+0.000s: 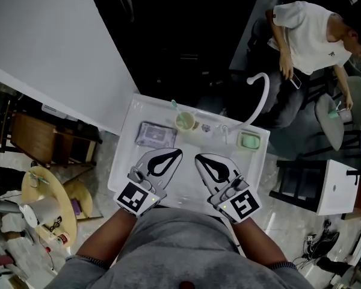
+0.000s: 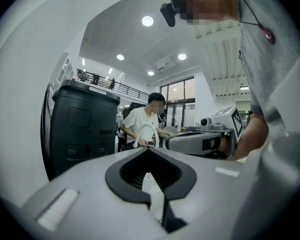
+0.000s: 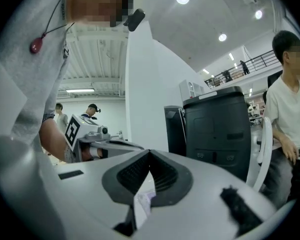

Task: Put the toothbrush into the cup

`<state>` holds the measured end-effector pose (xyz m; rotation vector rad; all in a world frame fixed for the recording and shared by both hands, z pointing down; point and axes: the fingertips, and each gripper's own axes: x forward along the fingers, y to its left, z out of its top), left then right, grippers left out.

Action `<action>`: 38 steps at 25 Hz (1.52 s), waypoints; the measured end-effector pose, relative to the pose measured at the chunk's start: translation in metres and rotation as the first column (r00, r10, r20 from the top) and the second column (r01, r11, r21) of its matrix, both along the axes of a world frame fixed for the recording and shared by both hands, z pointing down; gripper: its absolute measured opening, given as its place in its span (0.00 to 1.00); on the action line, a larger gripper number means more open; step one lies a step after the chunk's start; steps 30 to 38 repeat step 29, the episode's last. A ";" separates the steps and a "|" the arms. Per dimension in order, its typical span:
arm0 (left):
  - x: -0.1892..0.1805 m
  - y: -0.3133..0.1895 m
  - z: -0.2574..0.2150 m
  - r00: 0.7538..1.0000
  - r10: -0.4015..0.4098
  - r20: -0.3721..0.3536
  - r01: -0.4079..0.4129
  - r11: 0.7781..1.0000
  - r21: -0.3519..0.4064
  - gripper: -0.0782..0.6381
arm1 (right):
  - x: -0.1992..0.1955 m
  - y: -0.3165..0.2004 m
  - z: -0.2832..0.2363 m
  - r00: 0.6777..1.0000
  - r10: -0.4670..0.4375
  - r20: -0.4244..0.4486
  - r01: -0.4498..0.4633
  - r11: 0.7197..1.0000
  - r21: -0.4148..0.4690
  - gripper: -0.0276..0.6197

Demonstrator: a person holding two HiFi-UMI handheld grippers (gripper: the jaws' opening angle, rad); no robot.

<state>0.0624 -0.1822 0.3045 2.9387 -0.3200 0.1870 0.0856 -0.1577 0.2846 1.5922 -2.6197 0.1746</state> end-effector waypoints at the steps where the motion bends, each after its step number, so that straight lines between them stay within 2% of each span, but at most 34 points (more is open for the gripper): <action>1: 0.000 0.001 -0.002 1.000 0.001 -0.001 -0.001 1.000 0.004 0.12 | 0.000 0.002 -0.002 1.000 -0.002 -0.003 0.002 1.000 0.002 0.06; 6: 0.001 0.006 -0.008 1.000 0.014 0.001 -0.014 0.999 0.042 0.12 | 0.000 0.005 -0.006 1.000 -0.004 -0.010 0.004 1.000 0.005 0.06; 38: 0.001 0.009 -0.010 1.000 0.022 0.001 -0.022 0.999 0.043 0.12 | -0.001 0.004 -0.008 1.000 -0.008 -0.012 0.009 1.000 0.015 0.06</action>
